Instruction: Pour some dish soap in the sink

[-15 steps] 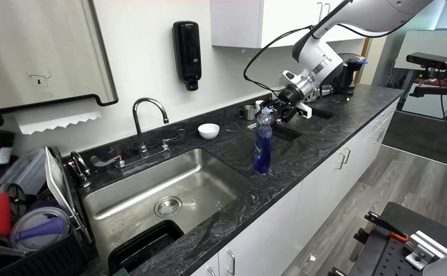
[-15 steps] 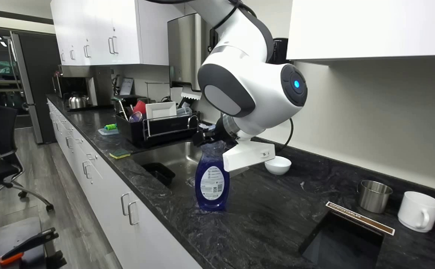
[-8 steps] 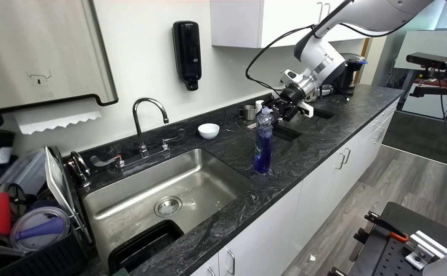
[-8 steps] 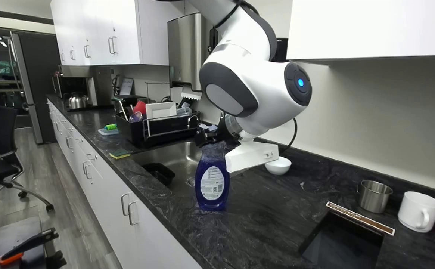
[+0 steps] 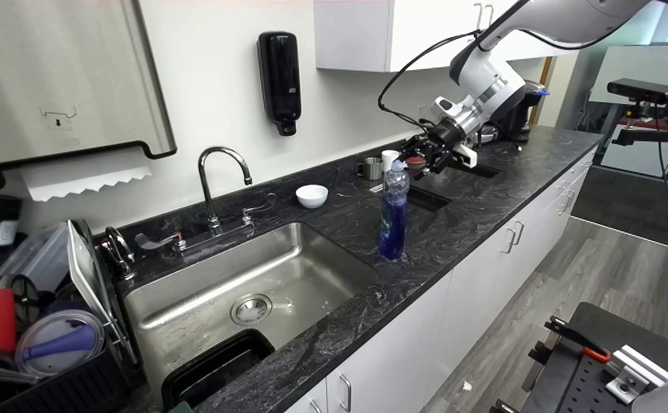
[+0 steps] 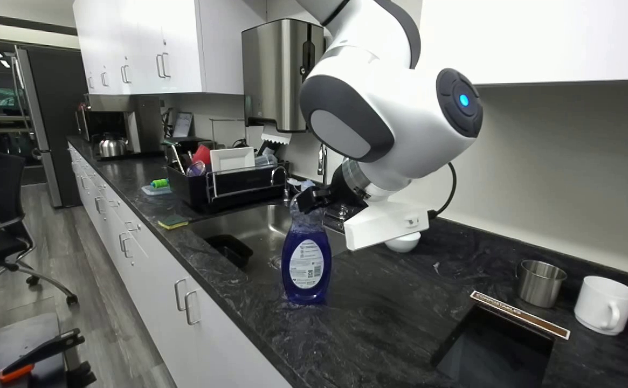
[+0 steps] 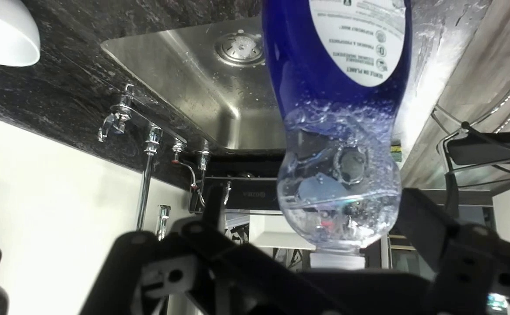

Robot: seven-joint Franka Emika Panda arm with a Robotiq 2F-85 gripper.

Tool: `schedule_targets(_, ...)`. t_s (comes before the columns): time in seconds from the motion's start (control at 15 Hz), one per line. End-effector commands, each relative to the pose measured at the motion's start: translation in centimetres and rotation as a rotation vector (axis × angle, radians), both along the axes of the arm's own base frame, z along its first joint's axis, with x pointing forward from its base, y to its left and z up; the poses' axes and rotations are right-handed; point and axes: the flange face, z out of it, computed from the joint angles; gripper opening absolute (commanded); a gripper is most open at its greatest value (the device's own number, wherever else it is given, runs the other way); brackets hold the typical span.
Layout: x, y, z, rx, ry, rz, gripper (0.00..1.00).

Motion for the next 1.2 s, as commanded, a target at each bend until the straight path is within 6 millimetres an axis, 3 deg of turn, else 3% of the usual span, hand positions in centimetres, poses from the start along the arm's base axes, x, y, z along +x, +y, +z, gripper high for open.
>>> schedule_targets(0.0, 0.1, -1.1, 0.3, -0.022, -0.010, -0.026, 1.00)
schedule_targets(0.67, -0.5, -5.8, 1.7, -0.140, 0.022, -0.197, 1.00)
schedule_targets(1.13, -0.2, -6.7, 2.2, -0.253, 0.119, -0.348, 1.00)
